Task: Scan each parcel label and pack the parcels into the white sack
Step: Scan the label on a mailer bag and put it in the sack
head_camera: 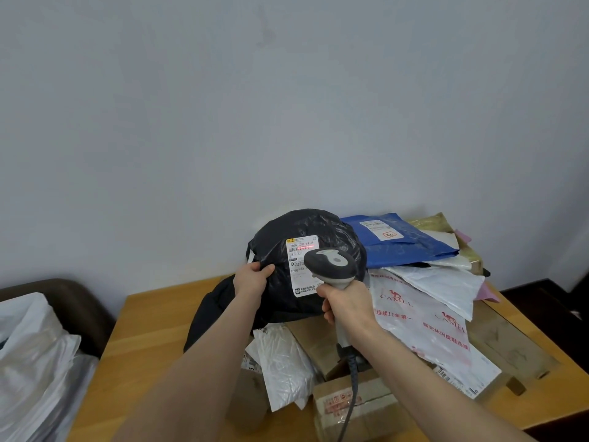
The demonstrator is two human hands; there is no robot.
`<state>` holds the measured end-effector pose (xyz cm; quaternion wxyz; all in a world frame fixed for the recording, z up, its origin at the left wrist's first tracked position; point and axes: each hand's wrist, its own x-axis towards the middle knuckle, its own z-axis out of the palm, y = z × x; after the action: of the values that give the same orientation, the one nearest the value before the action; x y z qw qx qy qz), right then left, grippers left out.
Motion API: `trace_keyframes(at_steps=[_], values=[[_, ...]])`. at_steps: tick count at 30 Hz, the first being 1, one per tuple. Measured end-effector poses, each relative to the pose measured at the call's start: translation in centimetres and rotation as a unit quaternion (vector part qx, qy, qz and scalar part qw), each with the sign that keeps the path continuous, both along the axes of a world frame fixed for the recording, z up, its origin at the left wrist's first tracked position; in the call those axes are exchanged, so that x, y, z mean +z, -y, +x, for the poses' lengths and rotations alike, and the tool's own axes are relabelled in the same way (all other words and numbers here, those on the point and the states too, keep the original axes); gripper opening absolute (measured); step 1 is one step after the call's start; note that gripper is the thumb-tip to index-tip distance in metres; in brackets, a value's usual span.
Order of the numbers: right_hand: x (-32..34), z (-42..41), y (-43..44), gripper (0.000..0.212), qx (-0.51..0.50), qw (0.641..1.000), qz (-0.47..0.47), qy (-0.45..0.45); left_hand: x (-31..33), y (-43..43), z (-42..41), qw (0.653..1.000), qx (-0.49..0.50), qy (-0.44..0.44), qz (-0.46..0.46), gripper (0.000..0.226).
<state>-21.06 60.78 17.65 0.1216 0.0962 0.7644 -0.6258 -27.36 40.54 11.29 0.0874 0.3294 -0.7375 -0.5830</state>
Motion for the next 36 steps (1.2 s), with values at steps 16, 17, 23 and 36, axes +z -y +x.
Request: trace_keyframes(at_steps=[16, 17, 23, 36], values=[[-0.4, 1.7, 0.6, 0.013, 0.047, 0.997, -0.067, -0.011, 1.1, 1.0, 4.0, 0.998, 0.055, -0.027, 0.003, 0.024], [-0.5, 1.8, 1.0, 0.009, 0.057, 0.996, -0.075, -0.009, 1.2, 1.4, 4.6, 0.998, 0.060, -0.029, 0.006, 0.022], [-0.7, 2.2, 6.0, 0.008, 0.085, 0.992, -0.097, -0.002, 2.0, 6.3, 8.6, 0.994, 0.096, -0.049, 0.004, 0.019], [0.1, 7.7, 34.3, 0.006, 0.203, 0.971, -0.127, 0.016, 3.2, 32.2, 21.7, 0.972, 0.211, -0.058, -0.087, 0.020]])
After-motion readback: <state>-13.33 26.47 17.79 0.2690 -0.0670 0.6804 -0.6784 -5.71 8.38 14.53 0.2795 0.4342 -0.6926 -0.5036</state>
